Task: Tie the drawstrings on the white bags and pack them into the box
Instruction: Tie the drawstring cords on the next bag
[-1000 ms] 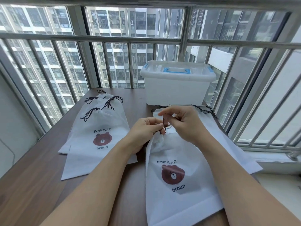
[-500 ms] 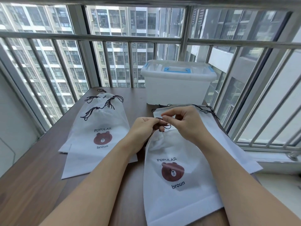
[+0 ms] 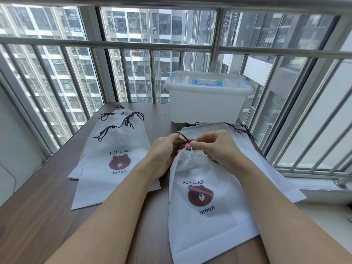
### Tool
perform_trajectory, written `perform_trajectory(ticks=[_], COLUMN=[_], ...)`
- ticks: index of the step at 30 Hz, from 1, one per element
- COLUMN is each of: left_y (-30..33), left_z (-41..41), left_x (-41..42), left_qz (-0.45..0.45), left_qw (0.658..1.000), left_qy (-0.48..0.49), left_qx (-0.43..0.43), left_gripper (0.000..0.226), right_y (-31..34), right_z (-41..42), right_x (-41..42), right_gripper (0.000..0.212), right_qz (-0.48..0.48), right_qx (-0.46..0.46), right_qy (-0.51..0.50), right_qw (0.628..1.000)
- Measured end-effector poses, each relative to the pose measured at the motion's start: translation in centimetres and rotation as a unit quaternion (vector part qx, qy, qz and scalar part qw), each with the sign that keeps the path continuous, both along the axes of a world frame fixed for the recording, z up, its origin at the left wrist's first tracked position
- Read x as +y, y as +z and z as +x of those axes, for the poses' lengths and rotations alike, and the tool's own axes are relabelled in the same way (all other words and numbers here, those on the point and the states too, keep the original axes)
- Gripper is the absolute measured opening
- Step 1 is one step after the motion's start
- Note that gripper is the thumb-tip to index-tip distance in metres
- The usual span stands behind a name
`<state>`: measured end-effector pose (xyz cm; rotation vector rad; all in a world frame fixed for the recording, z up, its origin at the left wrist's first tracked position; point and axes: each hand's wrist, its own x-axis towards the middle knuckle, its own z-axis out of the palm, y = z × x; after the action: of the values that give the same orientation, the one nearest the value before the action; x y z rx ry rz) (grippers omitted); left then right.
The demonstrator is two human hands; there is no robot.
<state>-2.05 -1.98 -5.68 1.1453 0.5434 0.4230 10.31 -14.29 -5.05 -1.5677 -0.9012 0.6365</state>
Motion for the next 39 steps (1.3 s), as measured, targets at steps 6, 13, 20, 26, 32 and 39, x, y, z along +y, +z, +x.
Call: perform_trajectory(ticks=[6, 13, 20, 26, 32, 39], left_y=[-0.2, -0.7, -1.4, -1.1, -1.0, -1.2], left_z=[0.1, 0.0, 0.3, 0.0, -0.3, -0.2], left_x=[0.3, 0.2, -0.3, -0.3, 0.0, 0.2], left_qz=[-0.014, 0.023, 0.099, 0.100, 0.068, 0.079], left_qw=[1.000, 0.999, 0.994, 0.995, 0.997, 0.997], left_qy=[-0.026, -0.032, 0.036, 0.022, 0.037, 0.010], left_qx=[0.000, -0.009, -0.038, -0.021, -0.016, -0.010], left_gripper=[0.044, 0.035, 0.018, 0.012, 0.010, 0.013], right_y=[-0.3, -0.9, -0.6, -0.3, 0.0, -0.1], right_z=[0.0, -0.2, 0.1, 0.9, 1.0, 0.9], right_x=[0.3, 0.8, 0.4, -0.4, -0.3, -0.2], right_gripper=[0.022, 0.017, 0.012, 0.015, 0.014, 0.019], right_qz=[-0.037, -0.033, -0.052, -0.050, -0.062, -0.062], right_qx=[0.068, 0.085, 0.066, 0.089, 0.091, 0.103], right_qy=[-0.014, -0.019, 0.026, 0.050, 0.028, 0.051], right_qw=[0.997, 0.996, 0.996, 0.994, 0.994, 0.991])
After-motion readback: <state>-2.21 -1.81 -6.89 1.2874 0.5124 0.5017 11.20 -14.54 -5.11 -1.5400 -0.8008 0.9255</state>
